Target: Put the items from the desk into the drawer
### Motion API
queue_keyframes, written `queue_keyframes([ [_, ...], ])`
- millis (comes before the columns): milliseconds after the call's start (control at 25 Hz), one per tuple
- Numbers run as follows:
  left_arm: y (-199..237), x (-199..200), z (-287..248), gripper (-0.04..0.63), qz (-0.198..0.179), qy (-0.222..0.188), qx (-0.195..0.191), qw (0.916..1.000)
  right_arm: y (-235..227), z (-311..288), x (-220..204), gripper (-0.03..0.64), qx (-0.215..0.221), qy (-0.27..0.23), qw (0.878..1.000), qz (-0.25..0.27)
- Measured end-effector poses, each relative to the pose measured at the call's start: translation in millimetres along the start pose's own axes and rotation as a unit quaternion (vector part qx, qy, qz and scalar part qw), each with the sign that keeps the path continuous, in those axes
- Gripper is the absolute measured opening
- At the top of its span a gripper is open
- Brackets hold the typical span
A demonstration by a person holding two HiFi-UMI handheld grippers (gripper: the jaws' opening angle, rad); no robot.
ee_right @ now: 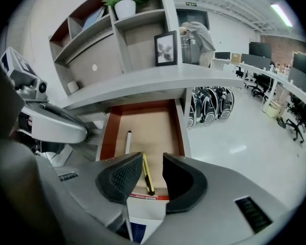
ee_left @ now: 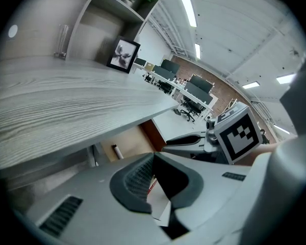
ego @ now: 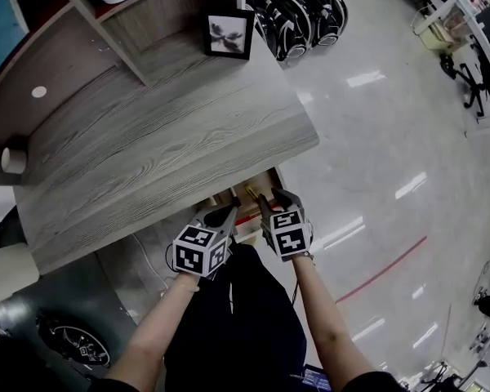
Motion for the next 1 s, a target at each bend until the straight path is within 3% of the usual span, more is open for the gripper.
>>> queue_keyframes([
  [160,-2,0,6,0.028,0.003,-0.007,0.0,1.0,-4,16,0,0.112,0.01,-0.022,0.999,-0.047],
  [440,-7,5,26,0.028,0.013,-0.026,0.0,0.9996,7,46,8,0.094,0.034,-0.053,0.996,-0.07],
  [600,-17,17,45,0.028,0.002,-0.046,-0.004,0.9989,21,69,27,-0.009,0.041,-0.079,0.994,-0.058],
  [680,-22,27,55,0.028,-0.005,-0.062,-0.004,0.9981,31,82,41,-0.009,0.059,-0.097,0.992,-0.051],
  [1000,-48,48,104,0.028,-0.024,-0.116,0.018,0.9928,79,129,72,-0.011,0.159,-0.189,0.965,-0.084],
])
Point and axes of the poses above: the fingertips, and each gripper's own axes: z backward along the fingers, y to its left, x out of its top, the point moved 7 cm from there along z, backward along the fingers, and after that the axes turned 8 degrees about -z, right-handed, at the moved point
